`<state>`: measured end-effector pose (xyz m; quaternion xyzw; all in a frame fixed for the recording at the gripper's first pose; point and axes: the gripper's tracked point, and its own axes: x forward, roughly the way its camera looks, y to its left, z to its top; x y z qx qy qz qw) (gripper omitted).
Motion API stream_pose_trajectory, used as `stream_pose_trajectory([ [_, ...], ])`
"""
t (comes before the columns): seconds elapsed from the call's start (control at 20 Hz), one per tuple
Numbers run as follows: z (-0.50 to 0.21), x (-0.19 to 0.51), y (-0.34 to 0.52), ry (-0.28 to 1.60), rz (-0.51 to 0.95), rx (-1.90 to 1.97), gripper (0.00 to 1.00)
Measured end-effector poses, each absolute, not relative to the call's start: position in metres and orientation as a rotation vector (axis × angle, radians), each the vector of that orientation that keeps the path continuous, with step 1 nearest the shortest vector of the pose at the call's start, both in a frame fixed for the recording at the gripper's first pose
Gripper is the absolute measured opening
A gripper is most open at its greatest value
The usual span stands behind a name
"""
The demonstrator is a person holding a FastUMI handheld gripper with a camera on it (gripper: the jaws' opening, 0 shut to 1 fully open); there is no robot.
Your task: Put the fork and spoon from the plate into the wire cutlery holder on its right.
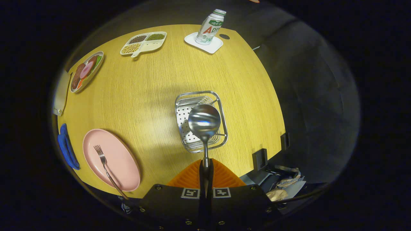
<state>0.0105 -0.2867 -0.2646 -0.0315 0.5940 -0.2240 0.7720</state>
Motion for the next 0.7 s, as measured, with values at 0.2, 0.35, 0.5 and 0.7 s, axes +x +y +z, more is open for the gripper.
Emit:
stream_pose_trajectory([
  [0.2, -0.27, 0.008, -0.291, 1.34, -0.474, -0.074, 0.01],
  [0.35, -0.274, 0.005, -0.292, 1.409, -0.452, -0.068, 0.01],
  [0.5, -0.275, 0.0, -0.291, 1.468, -0.431, -0.082, 0.02],
  [0.7, -0.269, 0.003, -0.293, 1.506, -0.427, -0.097, 0.08],
])
